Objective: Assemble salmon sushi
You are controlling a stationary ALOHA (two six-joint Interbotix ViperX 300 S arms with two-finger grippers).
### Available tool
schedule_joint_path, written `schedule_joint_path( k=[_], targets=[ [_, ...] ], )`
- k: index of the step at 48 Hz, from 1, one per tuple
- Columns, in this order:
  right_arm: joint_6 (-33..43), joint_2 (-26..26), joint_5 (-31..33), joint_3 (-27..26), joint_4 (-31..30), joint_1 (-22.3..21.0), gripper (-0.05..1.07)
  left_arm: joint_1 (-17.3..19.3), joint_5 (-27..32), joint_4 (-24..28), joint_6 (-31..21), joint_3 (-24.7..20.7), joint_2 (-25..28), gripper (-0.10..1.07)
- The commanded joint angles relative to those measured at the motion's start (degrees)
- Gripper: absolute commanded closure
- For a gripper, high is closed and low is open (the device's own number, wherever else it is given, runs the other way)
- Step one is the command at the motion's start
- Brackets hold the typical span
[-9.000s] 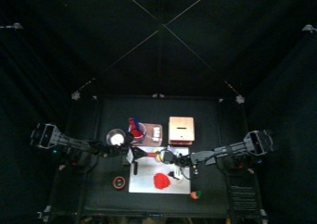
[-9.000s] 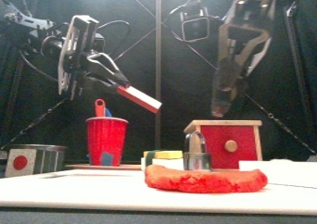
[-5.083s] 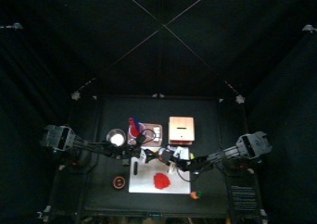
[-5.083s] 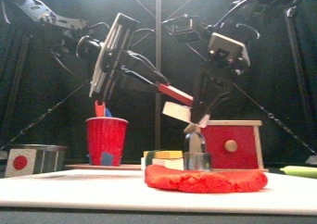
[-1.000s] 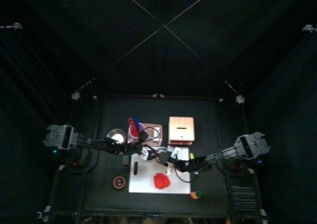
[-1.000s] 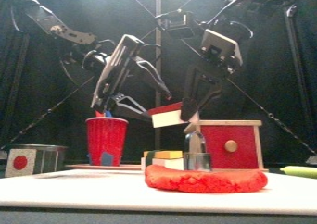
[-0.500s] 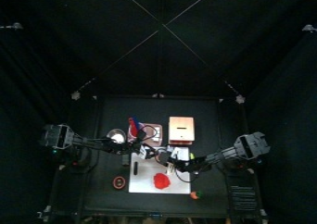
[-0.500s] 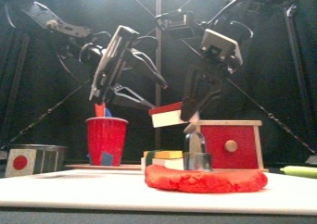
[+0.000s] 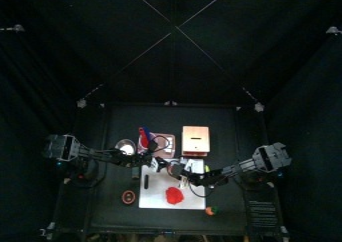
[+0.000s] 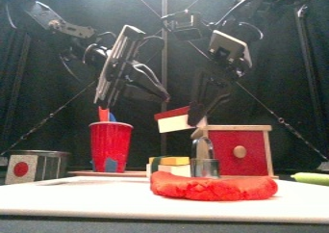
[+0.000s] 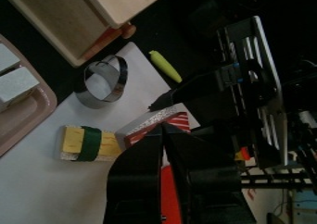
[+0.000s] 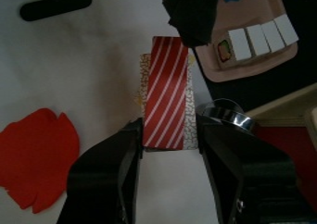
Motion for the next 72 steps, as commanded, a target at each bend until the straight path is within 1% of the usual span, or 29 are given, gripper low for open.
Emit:
schedule_joint_path(
  k=[1,15,25,34,51,72],
  targets=[
    [0.09,-1.49,-0.09,-2.11,-0.26,-0.18,0.33,-0.53,-0.62,0.09,-0.09,-1.76,0.18,0.56],
    [0.09,-1.49,0.00,-2.11,-0.18,-0.62,0.33,-1.67,-0.53,-0.35,-0.26,-2.90,1.05,0.56],
    [0.09,-1.49,-0.09,-2.29,-0.35,-0.62,0.33,-1.67,-0.53,-1.85,-0.26,-3.08,2.20,0.56],
    [0.00,-1.49,-0.09,-2.37,-0.44,-0.70,0.33,-1.76,-0.44,-2.02,-0.26,-3.34,2.72,0.56],
    [-0.09,-1.58,-0.26,-2.90,-1.05,-0.62,0.33,-1.76,1.05,-4.92,-0.26,-4.22,4.39,0.56],
    [0.00,-1.58,-0.35,-3.34,-1.76,-0.70,0.33,-1.41,1.49,-4.83,-0.18,-4.48,4.75,0.56]
  ],
)
